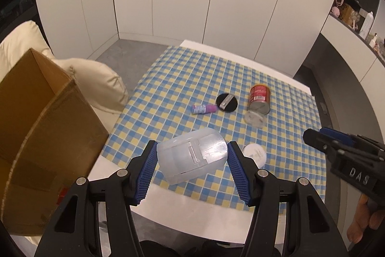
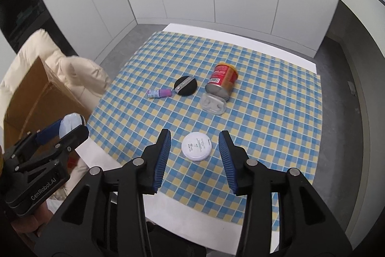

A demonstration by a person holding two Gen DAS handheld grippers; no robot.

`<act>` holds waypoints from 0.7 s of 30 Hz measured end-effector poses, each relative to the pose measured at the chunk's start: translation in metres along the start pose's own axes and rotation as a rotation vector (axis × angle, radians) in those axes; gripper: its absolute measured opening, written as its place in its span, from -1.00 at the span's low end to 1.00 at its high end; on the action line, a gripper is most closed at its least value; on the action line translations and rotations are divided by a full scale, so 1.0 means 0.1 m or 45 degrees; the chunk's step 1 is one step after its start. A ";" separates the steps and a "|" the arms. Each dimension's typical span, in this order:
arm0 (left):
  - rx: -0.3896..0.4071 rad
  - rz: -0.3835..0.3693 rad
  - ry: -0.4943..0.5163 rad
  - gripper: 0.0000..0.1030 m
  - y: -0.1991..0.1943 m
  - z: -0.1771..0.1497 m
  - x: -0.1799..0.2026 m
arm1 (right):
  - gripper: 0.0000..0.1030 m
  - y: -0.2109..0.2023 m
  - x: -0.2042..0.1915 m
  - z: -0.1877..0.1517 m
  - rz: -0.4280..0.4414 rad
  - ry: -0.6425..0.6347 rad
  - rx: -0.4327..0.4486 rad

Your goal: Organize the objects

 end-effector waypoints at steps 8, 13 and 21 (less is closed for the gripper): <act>-0.103 0.056 -0.018 0.15 0.45 -0.20 -0.08 | 0.05 0.49 -0.15 -0.20 -0.018 -0.127 -0.097; -0.118 0.036 -0.011 0.15 0.63 -0.18 -0.08 | 0.32 0.87 -0.15 -0.25 -0.008 -0.136 -0.139; -0.187 0.047 0.053 0.15 1.10 -0.26 0.00 | 0.49 1.31 -0.08 -0.31 -0.033 -0.092 -0.214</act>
Point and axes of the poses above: each gripper's, at about its wrist camera, not at the fingertips, and y roughly the way its jaws point, x to its right, z to its top, the point moved 1 cm from there along y, roughly the way its jaws point, and after that the axes turned 8 degrees about -y, right-handed, at the moved point
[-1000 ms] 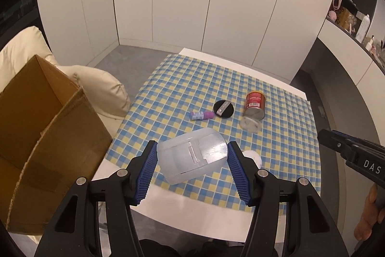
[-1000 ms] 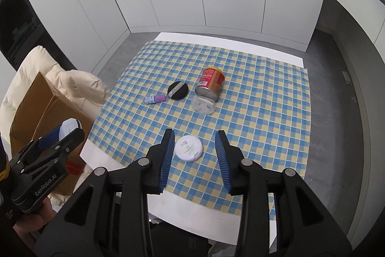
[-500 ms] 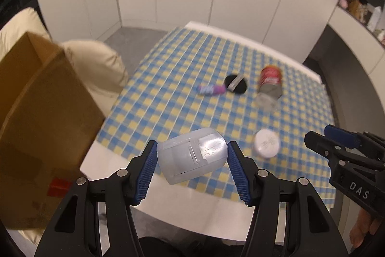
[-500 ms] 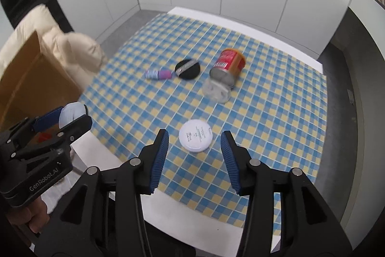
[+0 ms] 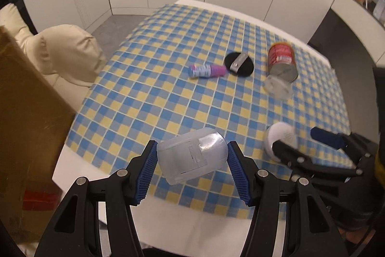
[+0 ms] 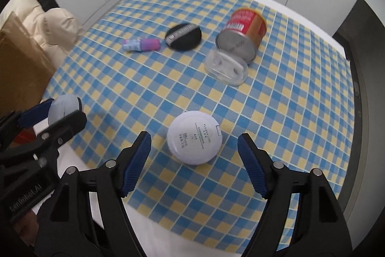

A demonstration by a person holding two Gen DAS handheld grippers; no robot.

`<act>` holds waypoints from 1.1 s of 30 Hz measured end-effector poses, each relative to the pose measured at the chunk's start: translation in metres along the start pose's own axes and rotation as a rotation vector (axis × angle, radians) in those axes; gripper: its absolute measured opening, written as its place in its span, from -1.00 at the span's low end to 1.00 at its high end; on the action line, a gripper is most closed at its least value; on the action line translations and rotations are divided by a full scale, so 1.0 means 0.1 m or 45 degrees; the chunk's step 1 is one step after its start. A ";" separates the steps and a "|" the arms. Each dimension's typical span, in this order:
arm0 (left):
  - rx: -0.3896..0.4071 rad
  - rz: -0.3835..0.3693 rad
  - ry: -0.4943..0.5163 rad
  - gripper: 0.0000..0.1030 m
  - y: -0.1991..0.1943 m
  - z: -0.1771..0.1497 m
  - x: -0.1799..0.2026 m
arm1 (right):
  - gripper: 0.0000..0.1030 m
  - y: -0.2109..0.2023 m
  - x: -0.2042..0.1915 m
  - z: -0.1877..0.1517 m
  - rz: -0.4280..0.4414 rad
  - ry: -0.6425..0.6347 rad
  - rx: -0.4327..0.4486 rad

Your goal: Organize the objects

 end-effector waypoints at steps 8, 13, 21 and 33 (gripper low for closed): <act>-0.057 0.026 -0.026 0.15 0.22 -0.07 -0.13 | 0.49 0.28 0.04 -0.01 0.007 0.043 -0.058; -0.050 0.024 -0.011 0.15 0.22 -0.07 -0.09 | 0.17 0.31 0.00 -0.05 -0.030 0.011 -0.052; -0.020 0.009 -0.002 0.15 0.06 -0.07 -0.02 | 0.16 0.23 0.05 -0.04 -0.010 0.060 -0.057; 0.069 -0.025 -0.024 0.14 -0.51 0.06 0.04 | 0.16 -0.33 0.08 0.09 0.003 0.071 0.046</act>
Point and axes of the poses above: each gripper's, at about its wrist camera, not at the fingertips, and y roughly the way its jaws point, x to its right, z to its top, the point moved 1 cm from there along y, roughly the way its jaws point, and after that the axes turned 8 degrees about -y, right-handed, at the moved point
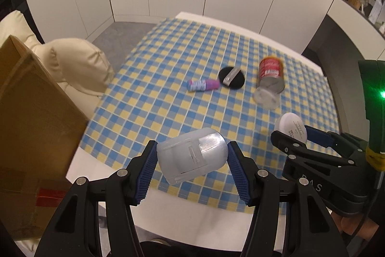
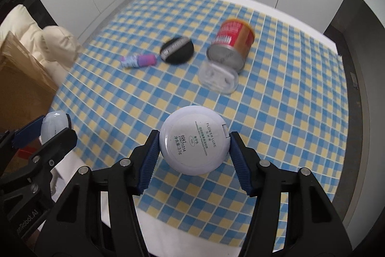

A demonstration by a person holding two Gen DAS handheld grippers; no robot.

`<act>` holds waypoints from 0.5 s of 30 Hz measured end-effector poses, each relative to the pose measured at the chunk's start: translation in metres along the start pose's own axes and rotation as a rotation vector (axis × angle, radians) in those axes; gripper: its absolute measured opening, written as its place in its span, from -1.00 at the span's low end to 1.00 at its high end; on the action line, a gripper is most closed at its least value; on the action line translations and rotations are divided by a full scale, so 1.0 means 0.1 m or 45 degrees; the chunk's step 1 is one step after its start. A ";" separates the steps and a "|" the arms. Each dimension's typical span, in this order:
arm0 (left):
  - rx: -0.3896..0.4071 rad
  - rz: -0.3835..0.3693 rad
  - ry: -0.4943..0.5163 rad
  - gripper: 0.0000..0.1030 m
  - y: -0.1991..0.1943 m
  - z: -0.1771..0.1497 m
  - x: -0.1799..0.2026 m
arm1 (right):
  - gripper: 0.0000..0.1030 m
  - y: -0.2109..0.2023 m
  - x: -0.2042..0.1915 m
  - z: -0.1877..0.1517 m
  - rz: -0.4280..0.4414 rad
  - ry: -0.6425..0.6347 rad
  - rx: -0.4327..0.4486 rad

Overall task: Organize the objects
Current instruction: 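Lift the white compact with the right tool while the left tool holds the plastic case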

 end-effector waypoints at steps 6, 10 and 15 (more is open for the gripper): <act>0.072 -0.030 0.007 0.14 -0.37 0.11 0.10 | 0.16 -0.40 0.00 0.09 0.003 -0.014 0.070; 0.101 -0.044 0.013 0.14 -0.59 0.16 0.16 | 0.16 -0.65 0.02 0.11 0.014 -0.015 0.118; 0.149 -0.051 0.046 0.14 -0.88 0.19 0.27 | 0.16 -0.90 0.06 0.08 0.020 -0.002 0.151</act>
Point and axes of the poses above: each gripper's, at about its wrist camera, not at the fingertips, and y roughly the way its jaws point, x to its right, z to its top, the point moved 1 cm from there along y, roughly the way its jaws point, and after that the axes turned 8 degrees about -y, right-handed, at the moved point
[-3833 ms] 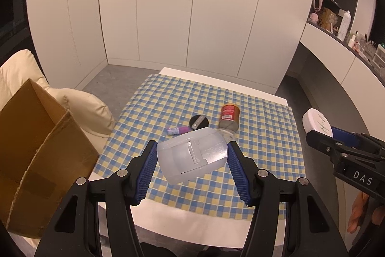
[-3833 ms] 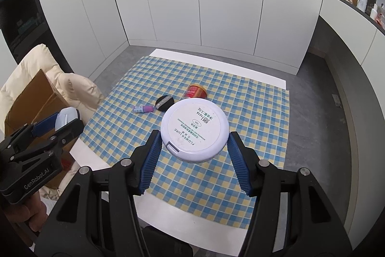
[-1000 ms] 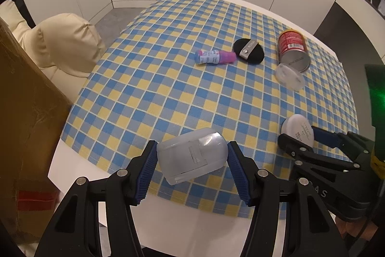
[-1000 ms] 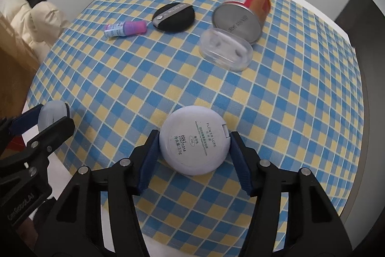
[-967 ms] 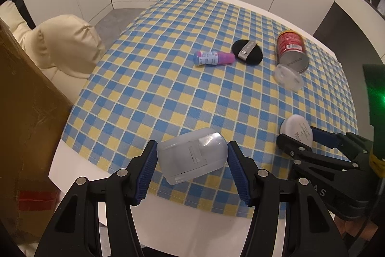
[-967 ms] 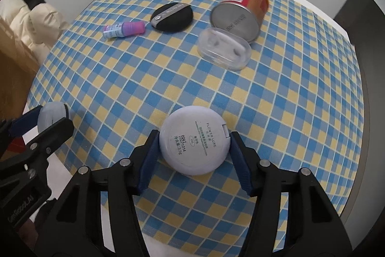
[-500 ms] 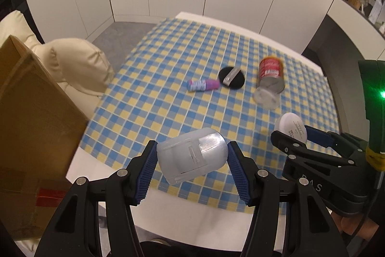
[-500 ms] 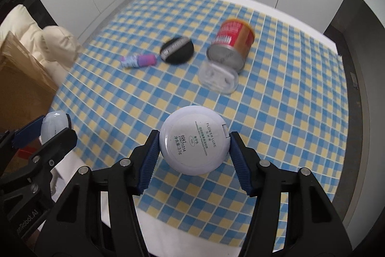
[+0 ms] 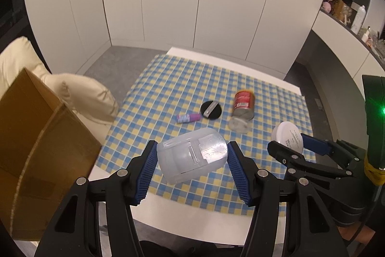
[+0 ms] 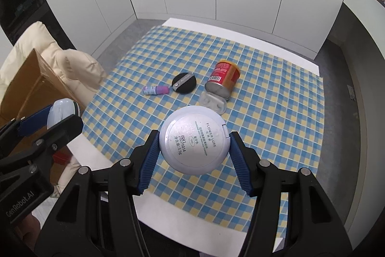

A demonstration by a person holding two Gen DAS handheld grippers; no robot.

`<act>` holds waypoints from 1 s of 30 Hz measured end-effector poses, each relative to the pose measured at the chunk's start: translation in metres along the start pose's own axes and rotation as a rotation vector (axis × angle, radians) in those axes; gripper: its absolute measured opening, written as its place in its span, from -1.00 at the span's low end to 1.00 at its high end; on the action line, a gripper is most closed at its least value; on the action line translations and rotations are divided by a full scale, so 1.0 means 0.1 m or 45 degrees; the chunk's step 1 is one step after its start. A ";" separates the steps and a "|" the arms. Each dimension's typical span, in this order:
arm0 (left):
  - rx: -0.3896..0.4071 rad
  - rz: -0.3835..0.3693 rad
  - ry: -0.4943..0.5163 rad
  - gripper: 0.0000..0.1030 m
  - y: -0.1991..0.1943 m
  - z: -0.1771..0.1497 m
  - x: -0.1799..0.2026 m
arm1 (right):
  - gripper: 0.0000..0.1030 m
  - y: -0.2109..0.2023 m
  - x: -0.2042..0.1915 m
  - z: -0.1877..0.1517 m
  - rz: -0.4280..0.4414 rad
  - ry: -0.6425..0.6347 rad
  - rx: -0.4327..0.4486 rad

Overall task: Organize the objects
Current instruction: 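Lift the white compact with the right tool while the left tool holds the plastic case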

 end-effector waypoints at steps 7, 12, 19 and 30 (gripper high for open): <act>0.063 -0.037 0.040 0.14 -0.35 0.00 0.15 | 0.16 -0.41 0.05 -0.06 -0.014 -0.010 0.039; 0.093 -0.057 0.054 0.14 -0.51 -0.10 0.20 | 0.16 -0.56 0.13 -0.14 -0.053 -0.015 0.053; 0.095 -0.024 0.051 0.14 -0.40 -0.19 0.10 | 0.16 -0.53 0.18 -0.16 -0.064 -0.043 0.052; 0.088 -0.051 0.000 0.14 -0.27 -0.10 -0.02 | 0.16 -0.58 0.16 0.02 -0.062 -0.089 0.103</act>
Point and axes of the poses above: each gripper's, at about its wrist camera, not at the fingertips, and y roughly the way its jaws point, x to its right, z to its top, the point moved 1 cm from there along y, roughly the way its jaws point, and after that the axes turned 8 degrees about -y, right-handed, at the moved point
